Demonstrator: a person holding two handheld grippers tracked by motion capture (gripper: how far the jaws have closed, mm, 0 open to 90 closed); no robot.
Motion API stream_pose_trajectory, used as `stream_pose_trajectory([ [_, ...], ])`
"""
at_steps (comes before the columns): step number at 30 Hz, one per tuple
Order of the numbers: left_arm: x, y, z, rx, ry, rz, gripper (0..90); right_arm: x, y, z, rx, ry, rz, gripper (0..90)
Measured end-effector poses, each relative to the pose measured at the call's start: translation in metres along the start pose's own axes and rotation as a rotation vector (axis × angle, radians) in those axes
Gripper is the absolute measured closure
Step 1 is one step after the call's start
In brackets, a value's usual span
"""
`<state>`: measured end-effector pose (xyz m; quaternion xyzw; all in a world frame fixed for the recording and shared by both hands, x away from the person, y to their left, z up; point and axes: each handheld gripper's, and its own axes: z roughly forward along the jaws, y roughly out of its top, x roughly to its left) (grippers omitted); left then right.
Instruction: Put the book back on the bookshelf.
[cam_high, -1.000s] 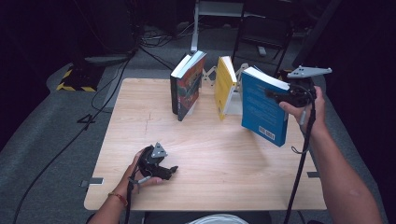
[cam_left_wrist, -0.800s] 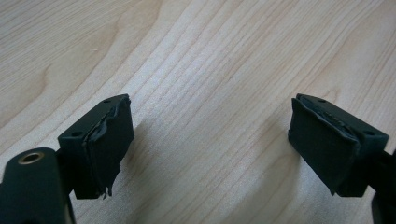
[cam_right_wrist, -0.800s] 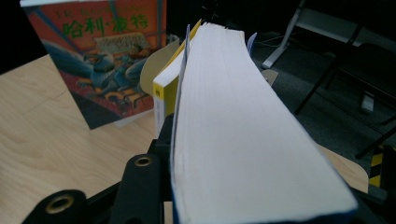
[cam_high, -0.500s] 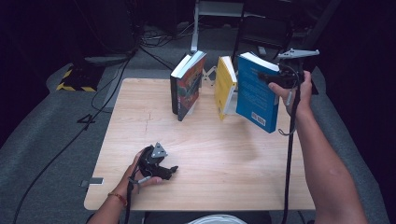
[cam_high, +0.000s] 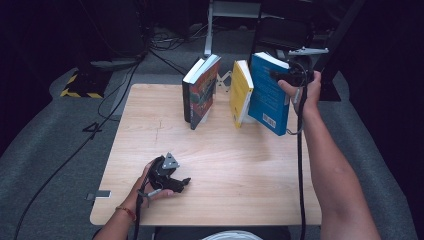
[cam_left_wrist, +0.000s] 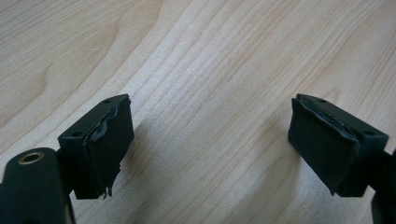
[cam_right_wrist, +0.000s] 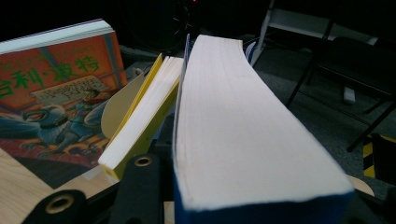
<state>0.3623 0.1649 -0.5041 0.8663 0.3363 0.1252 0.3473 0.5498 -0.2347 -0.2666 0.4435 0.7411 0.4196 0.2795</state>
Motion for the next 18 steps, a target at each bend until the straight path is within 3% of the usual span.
stream_pose_trajectory([
  [18, -0.001, 0.0, 0.0, 0.001, -0.003, 0.006, 14.4, 0.006, 0.013, 0.042, -0.021, -0.025, -0.017, 60.3],
])
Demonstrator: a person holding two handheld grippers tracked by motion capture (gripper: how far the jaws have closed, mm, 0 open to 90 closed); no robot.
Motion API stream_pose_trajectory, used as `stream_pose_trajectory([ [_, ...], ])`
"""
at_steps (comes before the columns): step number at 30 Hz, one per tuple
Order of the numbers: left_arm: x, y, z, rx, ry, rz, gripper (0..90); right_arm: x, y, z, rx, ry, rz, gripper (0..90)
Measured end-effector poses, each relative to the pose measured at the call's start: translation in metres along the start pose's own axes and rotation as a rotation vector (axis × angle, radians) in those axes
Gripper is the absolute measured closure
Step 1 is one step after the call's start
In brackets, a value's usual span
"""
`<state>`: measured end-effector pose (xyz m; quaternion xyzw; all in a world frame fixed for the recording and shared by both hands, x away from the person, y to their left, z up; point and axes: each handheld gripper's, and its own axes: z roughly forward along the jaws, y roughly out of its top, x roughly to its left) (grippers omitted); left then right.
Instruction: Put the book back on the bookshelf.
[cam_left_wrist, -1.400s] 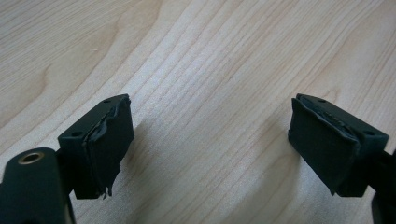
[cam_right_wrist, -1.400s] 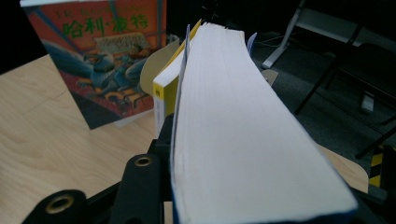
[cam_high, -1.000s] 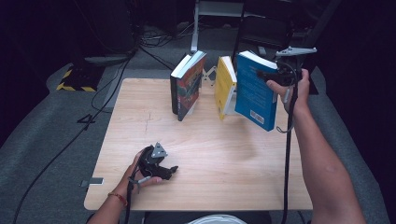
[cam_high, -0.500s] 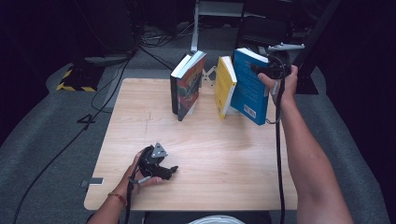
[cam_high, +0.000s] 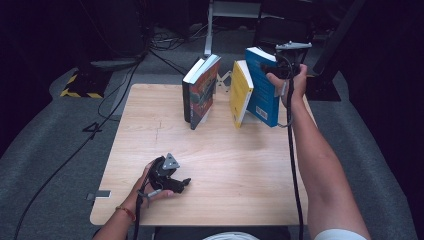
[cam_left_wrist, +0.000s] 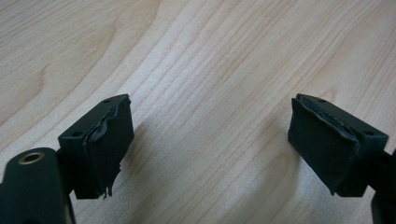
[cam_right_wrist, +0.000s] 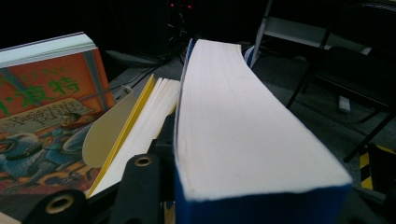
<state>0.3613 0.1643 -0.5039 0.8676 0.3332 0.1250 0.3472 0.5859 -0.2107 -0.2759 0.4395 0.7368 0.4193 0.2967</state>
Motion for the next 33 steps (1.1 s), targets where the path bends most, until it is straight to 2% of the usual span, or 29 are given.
stream_pose_trajectory([
  [8, 0.0, 0.0, 0.0, 0.0, 0.0, 0.0, 14.4, -0.001, -0.007, 0.016, -0.021, 0.001, 0.024, 60.3],
  [11, -0.001, 0.0, 0.0, -0.001, -0.005, -0.007, 14.4, -0.003, -0.012, 0.021, -0.033, -0.002, 0.051, 60.3],
  [20, -0.001, 0.0, 0.0, -0.001, -0.005, -0.007, 14.4, -0.007, -0.023, 0.029, -0.068, -0.049, 0.072, 60.2],
  [26, -0.001, 0.0, 0.0, -0.001, -0.006, -0.006, 14.4, -0.004, -0.034, 0.024, -0.092, -0.038, 0.079, 59.7],
  [29, -0.001, 0.0, 0.0, -0.003, -0.005, -0.005, 14.4, -0.004, -0.042, 0.019, -0.094, -0.013, 0.113, 59.3],
  [31, -0.001, 0.0, 0.0, -0.004, -0.007, -0.001, 14.4, -0.005, -0.05, 0.014, -0.086, 0.013, 0.122, 59.2],
  [33, -0.001, 0.0, 0.001, -0.003, -0.008, 0.003, 14.4, -0.006, -0.056, 0.009, -0.07, 0.009, 0.111, 58.6],
])
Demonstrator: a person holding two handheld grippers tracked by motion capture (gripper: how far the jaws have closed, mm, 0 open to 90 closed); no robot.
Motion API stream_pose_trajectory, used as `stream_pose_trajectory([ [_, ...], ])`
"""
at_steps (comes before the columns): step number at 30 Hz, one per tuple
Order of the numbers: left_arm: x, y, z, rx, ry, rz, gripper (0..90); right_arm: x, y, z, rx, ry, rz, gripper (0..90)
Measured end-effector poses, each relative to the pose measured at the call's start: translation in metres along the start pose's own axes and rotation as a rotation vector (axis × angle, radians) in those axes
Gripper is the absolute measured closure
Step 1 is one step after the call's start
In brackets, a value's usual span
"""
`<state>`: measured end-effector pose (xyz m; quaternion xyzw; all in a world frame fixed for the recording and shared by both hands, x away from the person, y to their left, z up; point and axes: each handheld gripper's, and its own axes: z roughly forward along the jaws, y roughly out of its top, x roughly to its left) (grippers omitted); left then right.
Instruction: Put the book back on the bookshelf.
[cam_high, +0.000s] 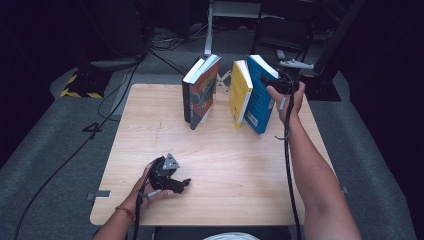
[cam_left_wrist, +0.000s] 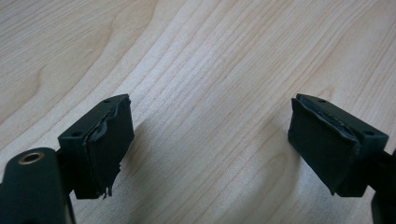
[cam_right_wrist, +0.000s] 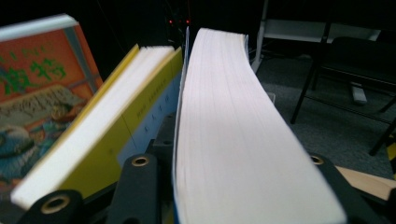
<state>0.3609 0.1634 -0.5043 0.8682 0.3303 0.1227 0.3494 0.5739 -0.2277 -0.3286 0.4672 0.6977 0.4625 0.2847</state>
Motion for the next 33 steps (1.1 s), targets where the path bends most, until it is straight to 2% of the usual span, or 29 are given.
stream_pose_trajectory([
  [6, 0.0, 0.001, 0.0, 0.0, 0.0, 0.001, 14.3, -0.007, -0.006, -0.01, 0.026, 0.009, -0.002, 57.9],
  [11, 0.0, 0.001, 0.001, 0.0, -0.002, -0.001, 13.9, -0.009, -0.004, -0.014, 0.069, 0.02, -0.026, 56.8],
  [12, 0.0, 0.001, 0.001, 0.0, -0.002, -0.001, 13.9, -0.01, 0.001, -0.014, 0.108, 0.017, -0.036, 55.6],
  [13, 0.0, 0.001, 0.001, -0.001, -0.002, -0.001, 13.9, -0.01, 0.004, -0.014, 0.124, 0.016, -0.038, 55.0],
  [16, 0.0, 0.001, 0.001, -0.001, -0.002, -0.001, 13.9, -0.011, 0.01, -0.015, 0.133, 0.012, -0.033, 53.3],
  [17, 0.0, 0.001, 0.001, 0.0, -0.002, -0.001, 13.9, -0.012, 0.015, -0.014, 0.161, 0.019, -0.033, 50.2],
  [19, 0.0, 0.001, 0.001, 0.0, -0.002, 0.0, 13.9, -0.01, 0.023, -0.013, 0.206, -0.005, -0.057, 51.0],
  [21, 0.0, 0.001, 0.001, 0.002, 0.001, 0.002, 13.9, -0.011, 0.027, -0.009, 0.257, 0.021, -0.054, 51.2],
  [23, -0.001, 0.001, 0.001, 0.0, -0.002, 0.0, 14.0, -0.012, 0.029, -0.008, 0.277, 0.039, -0.033, 54.7],
  [25, -0.001, 0.001, 0.001, 0.001, -0.002, 0.001, 13.9, -0.011, 0.031, -0.007, 0.306, 0.056, -0.05, 55.4],
  [28, 0.0, 0.001, 0.001, 0.001, -0.001, 0.002, 13.9, -0.005, 0.035, -0.007, 0.346, 0.055, -0.086, 56.4],
  [33, -0.001, 0.0, 0.0, 0.0, -0.01, 0.004, 13.9, 0.003, 0.04, -0.005, 0.376, 0.058, -0.115, 59.0],
])
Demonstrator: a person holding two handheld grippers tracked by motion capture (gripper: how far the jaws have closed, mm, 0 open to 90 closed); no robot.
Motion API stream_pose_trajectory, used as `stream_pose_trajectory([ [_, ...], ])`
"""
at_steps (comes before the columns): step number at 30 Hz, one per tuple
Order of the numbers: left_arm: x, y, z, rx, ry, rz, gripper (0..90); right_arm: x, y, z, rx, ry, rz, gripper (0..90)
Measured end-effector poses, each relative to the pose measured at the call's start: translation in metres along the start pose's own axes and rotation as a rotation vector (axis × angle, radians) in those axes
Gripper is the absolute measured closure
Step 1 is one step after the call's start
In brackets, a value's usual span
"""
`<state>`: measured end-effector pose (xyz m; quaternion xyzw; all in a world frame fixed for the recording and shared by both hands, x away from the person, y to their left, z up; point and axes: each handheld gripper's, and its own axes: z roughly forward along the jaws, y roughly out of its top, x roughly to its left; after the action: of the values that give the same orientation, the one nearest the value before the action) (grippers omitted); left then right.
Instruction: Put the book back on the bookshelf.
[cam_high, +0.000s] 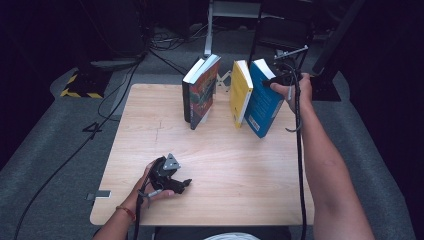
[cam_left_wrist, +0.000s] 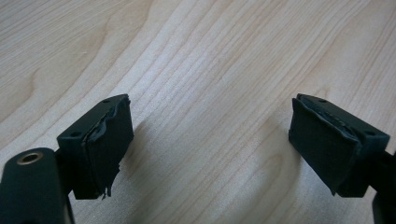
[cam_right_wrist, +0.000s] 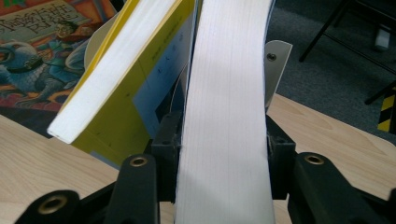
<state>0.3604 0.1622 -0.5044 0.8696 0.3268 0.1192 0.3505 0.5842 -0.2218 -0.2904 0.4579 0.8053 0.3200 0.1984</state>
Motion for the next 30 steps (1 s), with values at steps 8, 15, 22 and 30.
stream_pose_trajectory([
  [8, 0.0, 0.0, -0.001, 0.003, -0.015, 0.016, 14.0, 0.002, 0.013, 0.001, -0.004, -0.095, 0.024, 59.6],
  [15, 0.0, -0.001, -0.001, 0.004, -0.019, 0.02, 13.9, 0.005, 0.023, 0.006, -0.011, -0.136, 0.048, 59.5],
  [22, 0.0, -0.001, -0.001, 0.002, -0.022, 0.025, 14.0, 0.009, 0.033, 0.013, -0.066, -0.163, 0.075, 59.6],
  [30, 0.0, -0.001, -0.001, 0.003, -0.027, 0.034, 13.9, 0.008, 0.041, 0.022, -0.1, -0.169, 0.11, 59.5],
])
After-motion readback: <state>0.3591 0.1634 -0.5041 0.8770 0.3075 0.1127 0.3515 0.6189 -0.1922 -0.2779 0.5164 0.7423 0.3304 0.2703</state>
